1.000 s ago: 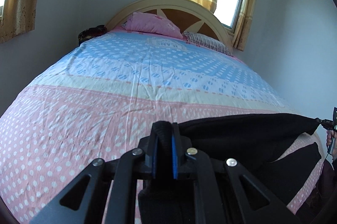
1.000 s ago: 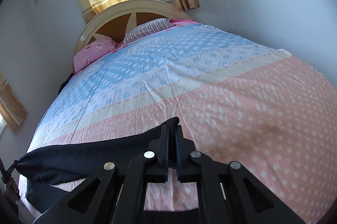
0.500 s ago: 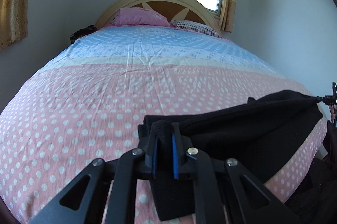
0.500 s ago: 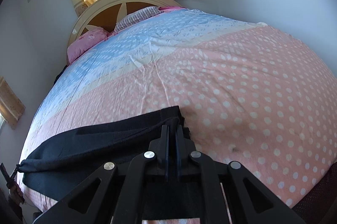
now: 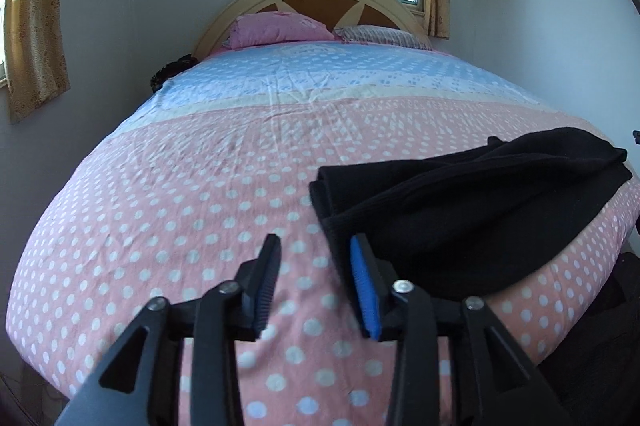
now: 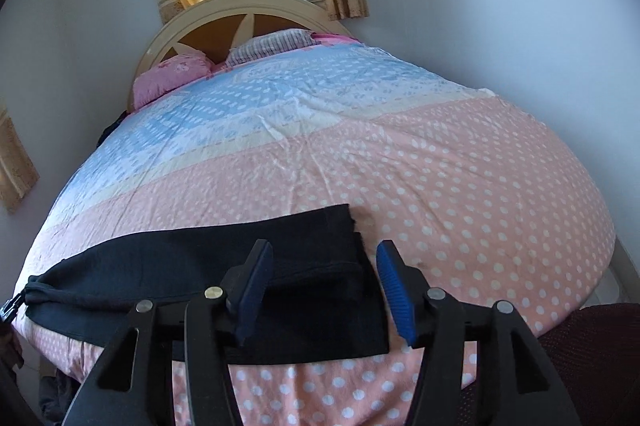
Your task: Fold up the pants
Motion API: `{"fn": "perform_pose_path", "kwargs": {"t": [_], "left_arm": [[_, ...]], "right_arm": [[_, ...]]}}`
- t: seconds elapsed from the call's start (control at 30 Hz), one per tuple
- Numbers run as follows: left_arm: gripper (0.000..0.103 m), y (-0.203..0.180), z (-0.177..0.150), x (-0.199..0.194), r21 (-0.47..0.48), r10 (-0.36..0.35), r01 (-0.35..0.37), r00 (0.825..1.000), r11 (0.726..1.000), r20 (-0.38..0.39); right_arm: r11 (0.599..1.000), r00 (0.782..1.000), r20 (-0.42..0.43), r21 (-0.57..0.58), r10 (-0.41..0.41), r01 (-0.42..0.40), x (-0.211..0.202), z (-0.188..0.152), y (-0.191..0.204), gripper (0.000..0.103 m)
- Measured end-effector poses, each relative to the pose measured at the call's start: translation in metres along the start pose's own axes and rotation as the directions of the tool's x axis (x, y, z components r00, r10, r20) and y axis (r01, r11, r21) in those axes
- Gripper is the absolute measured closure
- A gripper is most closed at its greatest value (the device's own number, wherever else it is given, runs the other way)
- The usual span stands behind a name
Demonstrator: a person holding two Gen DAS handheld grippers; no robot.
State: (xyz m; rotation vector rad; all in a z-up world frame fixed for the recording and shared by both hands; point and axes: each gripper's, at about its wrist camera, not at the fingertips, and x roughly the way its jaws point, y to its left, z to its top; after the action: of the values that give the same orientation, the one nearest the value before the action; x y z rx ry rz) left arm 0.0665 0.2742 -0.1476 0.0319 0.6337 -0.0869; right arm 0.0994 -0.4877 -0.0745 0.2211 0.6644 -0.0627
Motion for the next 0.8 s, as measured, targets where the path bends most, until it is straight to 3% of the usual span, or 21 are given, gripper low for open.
{"fn": "perform_pose_path", "kwargs": {"t": [0.17,0.37,0.6,0.7,0.8], "left_arm": [[0.055,0.037,-0.011,-0.014,-0.093,0.065,-0.067,0.998,0.993,-0.024],[0.057,0.052,0.011,-0.010,-0.253,-0.046,0.045,0.999,0.966,0.001],[0.057,0.017,0.042,0.051,-0.265,-0.183,0.148,0.977,0.953,-0.112],[0.064,0.003,0.047,0.064,-0.244,-0.208,0.166,0.966,0.955,-0.157],[0.067,-0.004,0.051,0.066,-0.224,-0.206,0.166,0.964,0.960,-0.170]], "right_arm": [[0.972,0.996,-0.037,-0.217,0.079,-0.085,0.011,-0.002,0.093,0.047],[0.866,0.961,-0.146,-0.417,0.235,-0.275,0.037,-0.022,0.220,0.047],[0.729,0.898,-0.280,-0.524,0.341,-0.440,0.062,-0.065,0.328,0.047],[0.670,0.881,-0.321,-0.573,0.346,-0.472,0.067,-0.086,0.353,0.047],[0.648,0.873,-0.338,-0.584,0.352,-0.488,0.070,-0.097,0.362,0.047]]}}
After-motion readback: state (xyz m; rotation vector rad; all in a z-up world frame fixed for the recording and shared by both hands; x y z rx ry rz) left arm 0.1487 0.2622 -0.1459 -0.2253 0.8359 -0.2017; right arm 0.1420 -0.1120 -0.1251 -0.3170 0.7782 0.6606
